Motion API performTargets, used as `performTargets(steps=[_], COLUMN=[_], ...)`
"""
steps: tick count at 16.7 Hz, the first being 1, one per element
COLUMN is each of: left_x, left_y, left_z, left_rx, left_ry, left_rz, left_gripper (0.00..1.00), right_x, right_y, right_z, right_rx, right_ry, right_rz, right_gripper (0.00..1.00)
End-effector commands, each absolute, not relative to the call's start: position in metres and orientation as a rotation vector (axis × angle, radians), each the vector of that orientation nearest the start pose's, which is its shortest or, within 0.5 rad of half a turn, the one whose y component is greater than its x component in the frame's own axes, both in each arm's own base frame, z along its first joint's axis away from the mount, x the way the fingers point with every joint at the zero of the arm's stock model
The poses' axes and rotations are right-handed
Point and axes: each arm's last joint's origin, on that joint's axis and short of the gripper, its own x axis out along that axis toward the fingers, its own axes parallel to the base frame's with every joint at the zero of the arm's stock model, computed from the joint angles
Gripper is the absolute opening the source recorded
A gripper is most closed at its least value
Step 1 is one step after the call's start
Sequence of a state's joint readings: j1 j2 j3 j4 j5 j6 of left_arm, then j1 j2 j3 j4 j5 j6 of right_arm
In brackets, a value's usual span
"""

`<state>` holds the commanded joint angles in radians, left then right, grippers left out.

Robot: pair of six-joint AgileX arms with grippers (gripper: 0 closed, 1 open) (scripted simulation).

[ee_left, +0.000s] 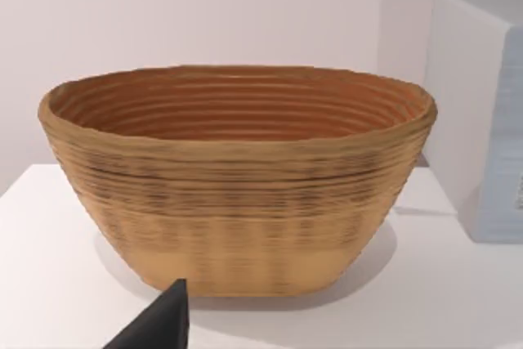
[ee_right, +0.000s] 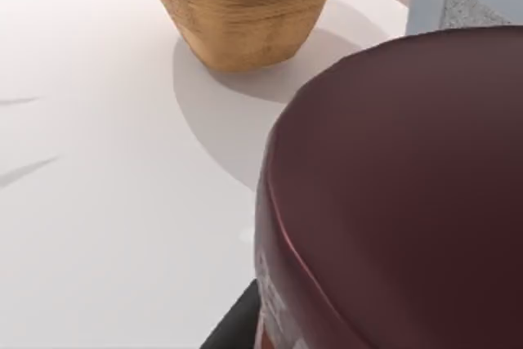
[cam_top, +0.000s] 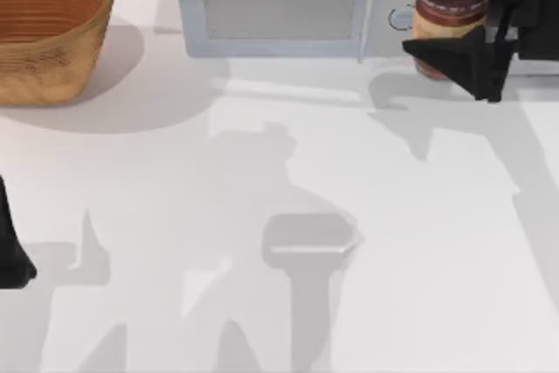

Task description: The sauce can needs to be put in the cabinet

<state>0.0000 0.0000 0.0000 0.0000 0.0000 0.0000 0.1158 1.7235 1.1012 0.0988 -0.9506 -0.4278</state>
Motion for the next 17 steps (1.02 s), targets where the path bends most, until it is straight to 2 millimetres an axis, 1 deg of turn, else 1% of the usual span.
performTargets(steps=[2, 4, 7, 9, 11, 13, 15, 17], left_x=[0.106, 0.106, 0.106, 0.106, 0.106, 0.106, 0.106, 0.106], left_y=[-0.001, -0.001, -0.001, -0.001, -0.001, -0.001, -0.001, -0.001], left_z=[0.16, 0.16, 0.16, 0.16, 0.16, 0.16, 0.16, 0.16], left_rx=[0.0, 0.0, 0.0, 0.0, 0.0, 0.0, 0.0, 0.0], left_ry=[0.0, 0.0, 0.0, 0.0, 0.0, 0.0, 0.0, 0.0], left_rz=[0.0, 0.0, 0.0, 0.0, 0.0, 0.0, 0.0, 0.0], left_gripper=[1.0, 1.0, 1.0, 1.0, 1.0, 1.0, 1.0, 1.0], right_x=[0.341, 0.306, 0.247, 0.207, 0.171, 0.142, 0.123, 0.112], right_y=[0.054, 0.041, 0.025, 0.015, 0.006, 0.0, -0.003, -0.004], right_z=[0.233, 0.242, 0.25, 0.248, 0.24, 0.226, 0.208, 0.19], right_rx=[-0.172, -0.193, -0.232, -0.244, -0.234, -0.199, -0.146, -0.09], right_ry=[0.308, 0.321, 0.298, 0.257, 0.198, 0.13, 0.075, 0.032], right_rz=[1.0, 0.861, 0.633, 0.464, 0.301, 0.16, 0.056, 0.003], right_gripper=[0.0, 0.0, 0.0, 0.0, 0.0, 0.0, 0.0, 0.0])
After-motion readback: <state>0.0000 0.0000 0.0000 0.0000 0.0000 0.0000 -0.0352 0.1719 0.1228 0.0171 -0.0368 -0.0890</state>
